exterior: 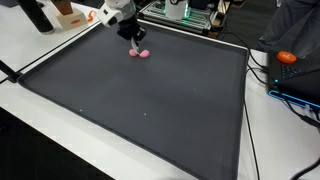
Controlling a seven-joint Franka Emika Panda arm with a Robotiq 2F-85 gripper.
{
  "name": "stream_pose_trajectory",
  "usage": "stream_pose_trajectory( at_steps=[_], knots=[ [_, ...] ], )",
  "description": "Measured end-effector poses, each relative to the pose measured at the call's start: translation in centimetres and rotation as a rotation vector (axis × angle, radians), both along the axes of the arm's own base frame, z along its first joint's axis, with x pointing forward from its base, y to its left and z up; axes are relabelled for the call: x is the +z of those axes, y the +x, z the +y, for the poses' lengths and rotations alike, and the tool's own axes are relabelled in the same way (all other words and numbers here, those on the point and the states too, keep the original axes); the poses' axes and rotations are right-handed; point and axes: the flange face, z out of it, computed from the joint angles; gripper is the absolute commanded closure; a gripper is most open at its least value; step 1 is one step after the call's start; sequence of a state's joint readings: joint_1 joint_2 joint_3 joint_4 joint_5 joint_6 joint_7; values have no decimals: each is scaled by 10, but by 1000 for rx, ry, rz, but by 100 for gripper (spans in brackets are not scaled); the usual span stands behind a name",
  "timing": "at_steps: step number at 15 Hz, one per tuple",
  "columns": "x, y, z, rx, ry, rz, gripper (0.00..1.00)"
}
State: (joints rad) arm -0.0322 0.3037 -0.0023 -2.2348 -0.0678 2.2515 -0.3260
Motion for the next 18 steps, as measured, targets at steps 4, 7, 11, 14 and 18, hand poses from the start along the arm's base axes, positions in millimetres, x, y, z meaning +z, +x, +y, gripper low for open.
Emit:
stream_pose_trajectory(
  at_steps=[4, 7, 11, 14, 18],
  knots=[
    [0, -1, 0, -29, -10, -4, 99],
    [4, -6, 5, -18, -3, -8, 99],
    [11, -13, 16, 22, 15, -14, 99],
    [33, -11, 25, 44, 25, -72, 99],
    [72, -5, 41, 75, 27, -173, 99]
  ],
)
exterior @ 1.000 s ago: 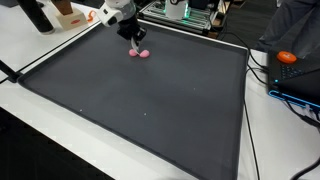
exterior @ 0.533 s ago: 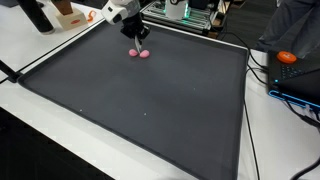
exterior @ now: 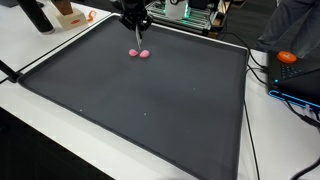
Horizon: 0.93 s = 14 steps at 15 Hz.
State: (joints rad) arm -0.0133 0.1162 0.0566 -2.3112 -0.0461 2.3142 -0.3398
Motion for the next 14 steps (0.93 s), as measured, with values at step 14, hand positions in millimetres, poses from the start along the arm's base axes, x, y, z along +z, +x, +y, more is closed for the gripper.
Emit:
stream_pose_trajectory(
  at_steps=[14],
  knots=[
    [36, 4, 38, 38, -31, -77, 99]
  ],
)
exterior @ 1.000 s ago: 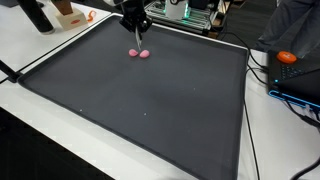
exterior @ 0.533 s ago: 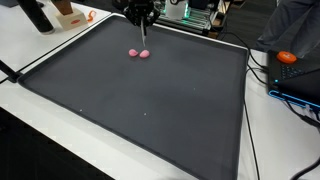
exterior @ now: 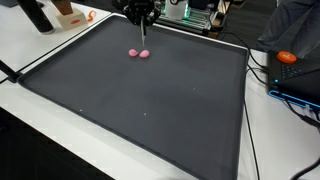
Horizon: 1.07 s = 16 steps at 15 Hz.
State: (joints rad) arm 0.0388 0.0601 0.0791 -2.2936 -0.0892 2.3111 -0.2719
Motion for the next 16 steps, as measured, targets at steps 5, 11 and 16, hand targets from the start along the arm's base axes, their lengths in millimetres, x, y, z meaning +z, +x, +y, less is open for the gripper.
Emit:
stream_pose_trajectory(
  at_steps=[5, 11, 16],
  knots=[
    [13, 4, 40, -77, -107, -6, 99],
    [1, 10, 79, -177, -211, 58, 99],
    [-29, 17, 107, -189, -329, 184, 99]
  ],
)
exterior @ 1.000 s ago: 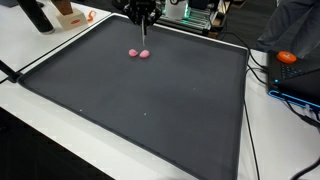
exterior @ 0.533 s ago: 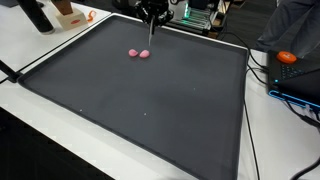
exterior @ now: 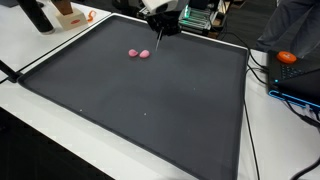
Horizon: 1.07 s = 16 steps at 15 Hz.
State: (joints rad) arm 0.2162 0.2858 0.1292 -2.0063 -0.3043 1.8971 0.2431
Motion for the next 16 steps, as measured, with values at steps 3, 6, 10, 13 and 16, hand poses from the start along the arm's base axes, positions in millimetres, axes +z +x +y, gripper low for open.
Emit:
stream_pose_trajectory(
  at_steps=[3, 6, 10, 13, 16],
  knots=[
    [-11, 7, 15, 4, -41, 70, 99],
    [-18, 16, 27, 7, -67, 115, 99],
    [-28, 32, 31, 5, -92, 154, 99],
    [-32, 46, 26, 4, -96, 178, 99],
    [-33, 60, 16, 3, -87, 190, 99]
  ],
)
